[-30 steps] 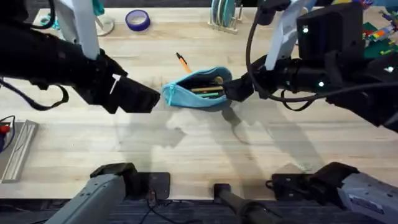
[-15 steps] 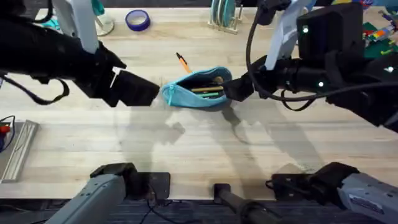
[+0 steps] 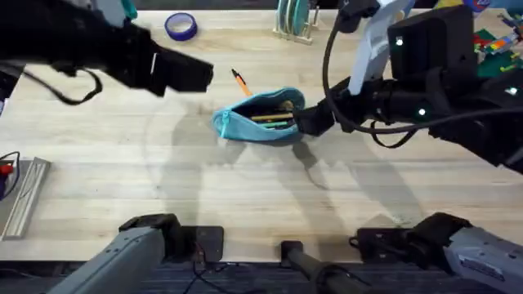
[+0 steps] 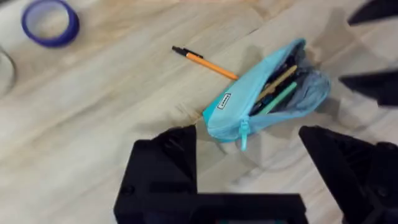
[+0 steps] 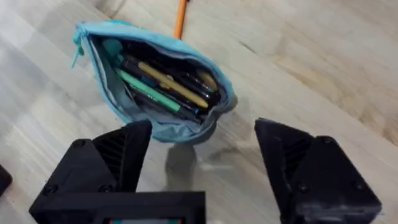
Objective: Unzip the bag, pick up the pens from the table one at a time and place them inside, then zip the bag closed.
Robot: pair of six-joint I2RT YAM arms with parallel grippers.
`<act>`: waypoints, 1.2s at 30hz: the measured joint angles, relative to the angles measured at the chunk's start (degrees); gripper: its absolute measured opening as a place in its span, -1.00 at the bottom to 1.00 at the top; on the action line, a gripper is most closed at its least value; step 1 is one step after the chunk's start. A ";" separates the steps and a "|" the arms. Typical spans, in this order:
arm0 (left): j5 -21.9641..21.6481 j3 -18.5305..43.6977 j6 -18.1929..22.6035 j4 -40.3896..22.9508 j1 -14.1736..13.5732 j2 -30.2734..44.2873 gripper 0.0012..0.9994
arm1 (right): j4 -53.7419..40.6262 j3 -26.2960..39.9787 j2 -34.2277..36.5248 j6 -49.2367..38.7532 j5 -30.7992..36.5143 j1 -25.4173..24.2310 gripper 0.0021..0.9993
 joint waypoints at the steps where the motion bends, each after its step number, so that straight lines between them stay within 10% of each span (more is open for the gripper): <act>1: -0.22 0.04 -1.82 0.19 0.00 1.15 0.99 | -0.61 0.05 -0.02 0.02 0.00 0.00 1.00; 19: -4.01 19.19 -22.78 -5.88 -6.60 34.15 0.99 | -15.47 6.15 -0.99 0.42 0.04 -3.77 0.99; 36: -9.43 25.79 -34.40 2.68 -12.74 43.57 0.99 | -15.65 6.25 -1.40 0.44 0.02 -3.76 1.00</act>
